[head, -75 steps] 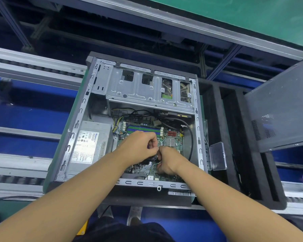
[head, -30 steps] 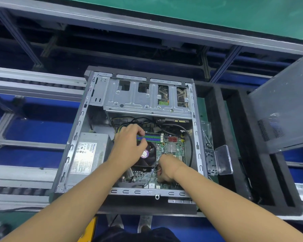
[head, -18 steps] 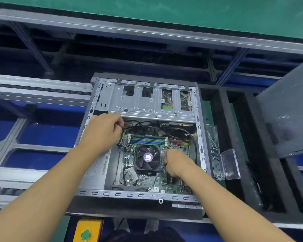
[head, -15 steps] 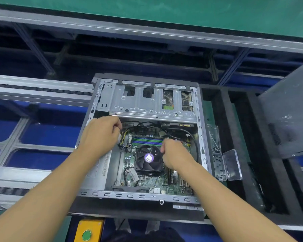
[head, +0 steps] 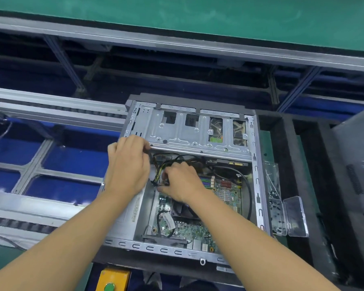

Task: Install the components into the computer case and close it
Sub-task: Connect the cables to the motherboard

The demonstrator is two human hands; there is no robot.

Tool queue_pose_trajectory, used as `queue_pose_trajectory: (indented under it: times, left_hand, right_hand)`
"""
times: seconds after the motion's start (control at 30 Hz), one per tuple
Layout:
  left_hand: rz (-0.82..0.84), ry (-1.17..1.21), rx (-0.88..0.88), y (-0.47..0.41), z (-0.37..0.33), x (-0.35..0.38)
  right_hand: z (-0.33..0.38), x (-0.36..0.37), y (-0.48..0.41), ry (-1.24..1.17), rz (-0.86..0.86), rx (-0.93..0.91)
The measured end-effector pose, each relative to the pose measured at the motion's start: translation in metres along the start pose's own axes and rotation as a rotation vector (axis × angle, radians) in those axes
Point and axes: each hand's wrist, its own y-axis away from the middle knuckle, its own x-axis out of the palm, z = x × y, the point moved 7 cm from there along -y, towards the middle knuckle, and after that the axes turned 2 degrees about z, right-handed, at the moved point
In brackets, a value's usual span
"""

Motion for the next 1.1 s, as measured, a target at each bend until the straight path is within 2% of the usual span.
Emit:
queue_pose_trajectory:
  times: [0.07,0.23,0.37,0.43,0.5,0.6,0.67,0.73,0.93,1.1]
  left_hand:
    - [0.008,-0.003,0.01,0.0,-0.001,0.0]
    - [0.008,0.008,0.01,0.0,0.0,0.001]
    - [-0.02,0.056,0.021,0.001,0.0,0.0]
    - [-0.021,0.059,0.03,0.0,0.0,0.0]
    - [-0.014,0.055,0.031,0.0,-0.001,0.001]
    - [-0.008,0.057,0.033,0.0,-0.001,0.001]
    - [-0.009,0.063,0.035,0.001,0.0,0.001]
    - [-0.012,0.073,0.037,0.001,0.0,0.001]
    - [-0.02,0.084,0.05,0.0,-0.001,0.0]
    - [-0.025,0.091,0.062,0.0,0.0,0.001]
  right_hand:
    - [0.0,0.007,-0.004,-0.065,-0.007,0.003]
    - [-0.02,0.005,0.008,-0.496,-0.004,0.011]
    - [-0.033,0.002,0.023,-0.641,0.104,-0.034]
    - [-0.031,0.002,0.025,-0.617,0.151,-0.039]
    - [-0.031,-0.001,0.022,-0.573,0.122,-0.021]
    - [-0.048,-0.008,0.014,-0.617,-0.07,0.123]
    - [-0.052,-0.011,0.007,-0.505,-0.154,0.152]
    - [-0.045,-0.008,-0.006,-0.376,-0.11,0.133]
    - [-0.04,0.009,-0.052,-0.096,0.276,0.255]
    - [-0.05,0.011,-0.053,-0.156,0.26,0.325]
